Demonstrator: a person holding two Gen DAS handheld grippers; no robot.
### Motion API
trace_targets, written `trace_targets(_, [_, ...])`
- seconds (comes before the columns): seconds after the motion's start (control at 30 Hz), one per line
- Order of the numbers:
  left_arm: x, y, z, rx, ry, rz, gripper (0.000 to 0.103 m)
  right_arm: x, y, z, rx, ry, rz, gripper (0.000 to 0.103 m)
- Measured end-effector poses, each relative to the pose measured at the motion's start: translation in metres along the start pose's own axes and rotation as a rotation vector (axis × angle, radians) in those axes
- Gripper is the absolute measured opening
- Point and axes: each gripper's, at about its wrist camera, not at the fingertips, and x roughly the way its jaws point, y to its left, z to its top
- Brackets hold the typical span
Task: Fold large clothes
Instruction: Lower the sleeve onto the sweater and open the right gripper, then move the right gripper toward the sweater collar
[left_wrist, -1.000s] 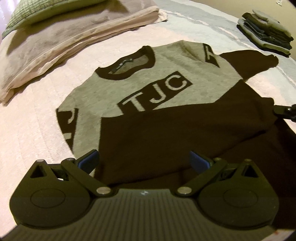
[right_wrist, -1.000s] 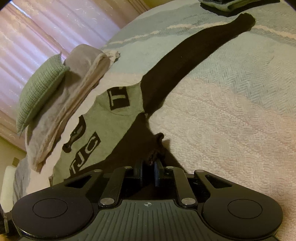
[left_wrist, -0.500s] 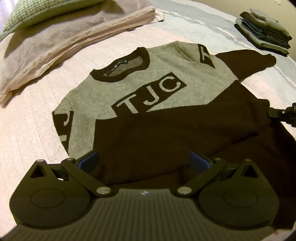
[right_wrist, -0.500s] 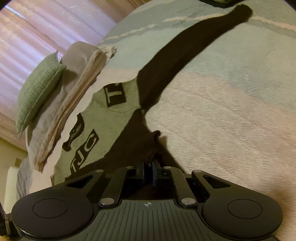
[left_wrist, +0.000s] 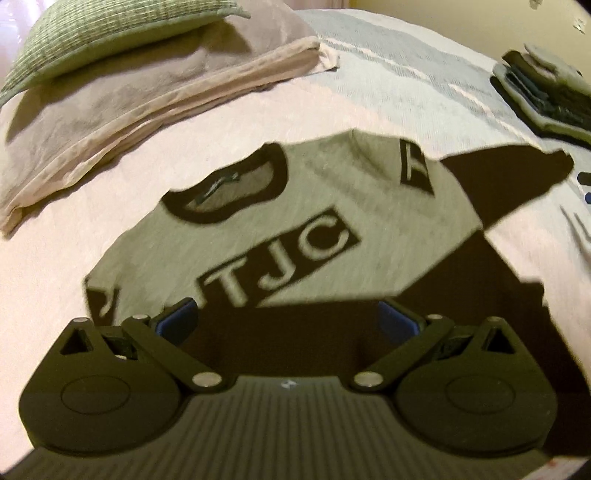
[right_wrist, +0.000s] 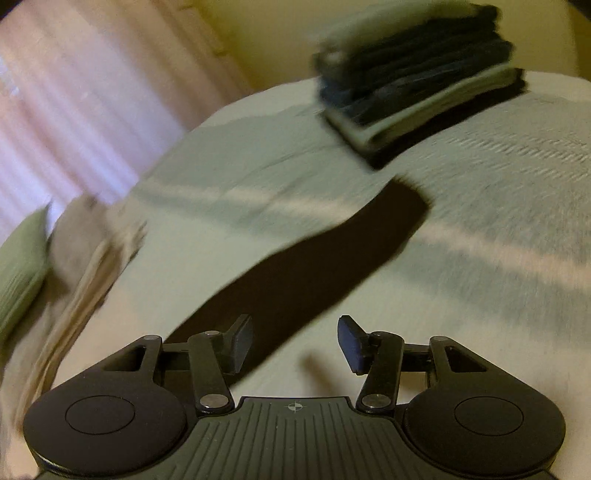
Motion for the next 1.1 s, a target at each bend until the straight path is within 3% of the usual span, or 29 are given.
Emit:
trace_targets(0.2, [0.034,-0.029,0.022,-0.005,0.023,-0.019,0.101,0.054,-0.062,0.036,0.152,0.005,-0.062,0.051])
trace_targets(0.43, [0.057,-0.035,0.023,-0.062,0.069,-0.024,0.101,0.071,-0.094,0.047,0.288,-0.047,0.025,0.049])
trace_targets(0.47, [0.058,-0.034,0.022,-0.068,0.070,-0.022,0.101,0.072,-0.097,0.049,0.303,-0.050,0.034,0.043])
trace_targets(0.5, [0.058,-0.032,0.022,-0.072,0.071,-0.019,0.101,0.072,-0.097,0.052,0.303,-0.048,0.030,0.016])
trace_targets(0.53, [0.057,-0.031,0.021,-0.076,0.073,-0.017,0.101,0.070,-0.094,0.054,0.291,-0.052,0.014,0.004])
trace_targets(0.6, [0.054,-0.028,0.021,-0.086,0.070,-0.016,0.101,0.057,-0.080,0.058,0.254,-0.084,-0.014,0.003])
trace_targets(0.73, [0.039,-0.017,0.018,-0.103,0.044,-0.019,0.101,0.014,0.002,0.056,-0.038,-0.154,-0.049,0.003])
trace_targets(0.8, [0.028,-0.008,0.014,-0.117,0.026,-0.017,0.101,-0.009,0.059,0.041,-0.190,-0.185,0.000,0.003])
trace_targets(0.93, [0.005,0.018,0.000,-0.143,-0.007,-0.006,0.101,-0.054,0.183,-0.016,-0.433,-0.229,0.188,0.003])
trace_targets(1.1, [-0.029,0.069,-0.028,-0.202,-0.035,0.017,0.101,-0.068,0.314,-0.122,-0.625,-0.182,0.425,0.003])
